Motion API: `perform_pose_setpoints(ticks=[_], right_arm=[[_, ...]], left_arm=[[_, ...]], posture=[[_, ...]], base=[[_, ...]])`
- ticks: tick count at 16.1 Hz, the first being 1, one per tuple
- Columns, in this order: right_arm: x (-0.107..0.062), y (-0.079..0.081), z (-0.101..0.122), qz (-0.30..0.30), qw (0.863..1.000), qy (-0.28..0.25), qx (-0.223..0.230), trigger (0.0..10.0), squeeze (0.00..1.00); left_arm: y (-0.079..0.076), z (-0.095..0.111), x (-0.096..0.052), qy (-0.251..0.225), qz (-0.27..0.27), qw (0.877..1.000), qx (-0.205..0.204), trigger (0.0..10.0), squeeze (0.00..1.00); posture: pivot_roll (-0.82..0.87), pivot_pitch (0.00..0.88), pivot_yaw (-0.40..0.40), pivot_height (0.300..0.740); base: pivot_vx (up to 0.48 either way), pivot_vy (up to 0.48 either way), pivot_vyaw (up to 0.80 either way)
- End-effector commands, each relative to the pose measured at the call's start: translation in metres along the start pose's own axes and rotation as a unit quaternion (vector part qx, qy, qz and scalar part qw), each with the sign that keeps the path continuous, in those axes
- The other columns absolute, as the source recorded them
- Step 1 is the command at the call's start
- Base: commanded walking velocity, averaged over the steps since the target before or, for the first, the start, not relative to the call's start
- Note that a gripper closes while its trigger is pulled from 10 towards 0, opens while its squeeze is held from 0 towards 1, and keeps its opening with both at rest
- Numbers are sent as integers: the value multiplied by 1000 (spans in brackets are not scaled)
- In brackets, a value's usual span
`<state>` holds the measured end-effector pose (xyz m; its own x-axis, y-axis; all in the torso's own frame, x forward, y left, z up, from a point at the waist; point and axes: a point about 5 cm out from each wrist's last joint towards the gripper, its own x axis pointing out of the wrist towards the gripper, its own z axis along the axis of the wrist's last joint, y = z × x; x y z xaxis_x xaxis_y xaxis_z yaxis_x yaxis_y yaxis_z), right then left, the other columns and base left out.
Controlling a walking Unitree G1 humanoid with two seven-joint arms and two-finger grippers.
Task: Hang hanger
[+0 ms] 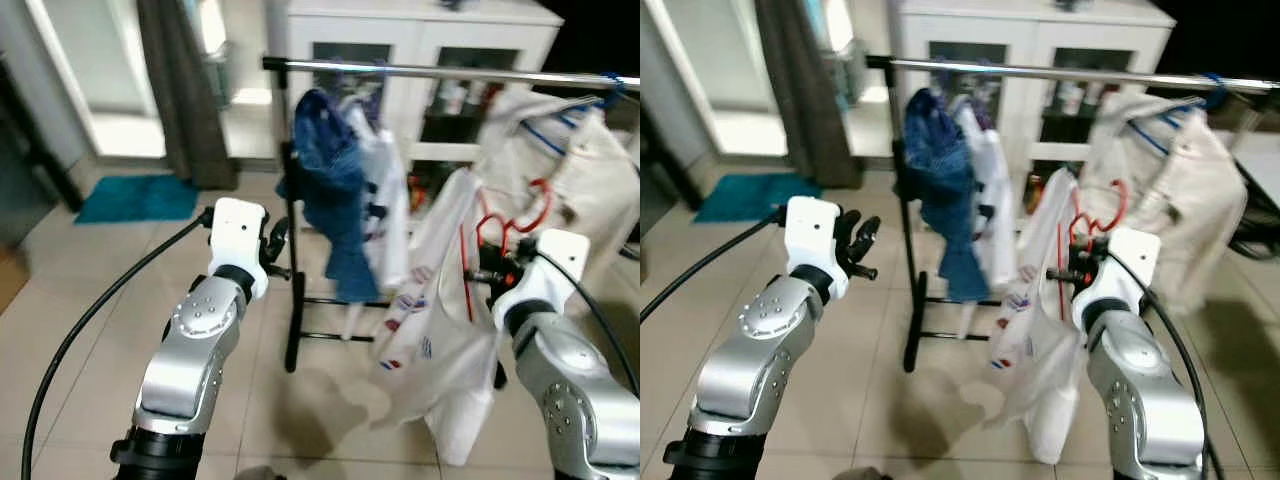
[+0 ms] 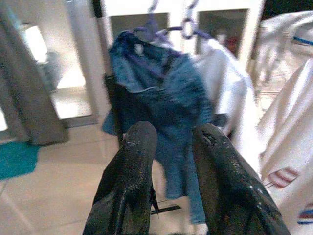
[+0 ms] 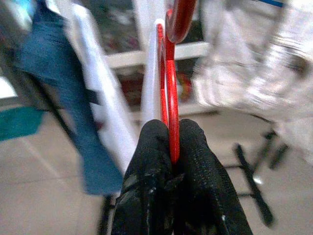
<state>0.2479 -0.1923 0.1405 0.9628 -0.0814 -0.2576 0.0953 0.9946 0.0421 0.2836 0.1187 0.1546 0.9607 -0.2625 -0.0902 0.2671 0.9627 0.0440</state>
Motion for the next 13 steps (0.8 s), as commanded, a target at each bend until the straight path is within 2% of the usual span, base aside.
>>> perform_pose_setpoints(ticks=[1, 6, 8, 11, 13], right_arm=[[-4, 1, 4, 3, 1000, -8, -2, 10000, 0], [-8, 5, 1, 13, 1000, 16, -2, 10000, 0], [-8, 8, 4, 32, 999, 1, 26, 10000, 0], [-8, 4, 5, 16, 999, 1, 35, 10000, 0], [-6, -3, 10, -19, 1000, -13, -3, 10000, 0]], left_arm=[[-2, 1, 1, 1, -8, 1000, 10, 10000, 0], [-2, 0, 1, 4, -9, 1000, 17, 10000, 0], [-1, 1, 2, 4, -10, 1000, 23, 10000, 0], [-1, 3, 2, 1, -10, 1000, 25, 10000, 0], [-1, 3, 2, 1, -9, 1000, 24, 10000, 0]], posture=[[46, 0, -8, 740], [53, 0, -12, 740], [57, 0, -13, 740], [58, 0, -19, 740], [57, 0, -21, 740]], base=[[0, 0, -750], [0, 0, -776], [0, 0, -800], [0, 0, -800], [0, 0, -788]])
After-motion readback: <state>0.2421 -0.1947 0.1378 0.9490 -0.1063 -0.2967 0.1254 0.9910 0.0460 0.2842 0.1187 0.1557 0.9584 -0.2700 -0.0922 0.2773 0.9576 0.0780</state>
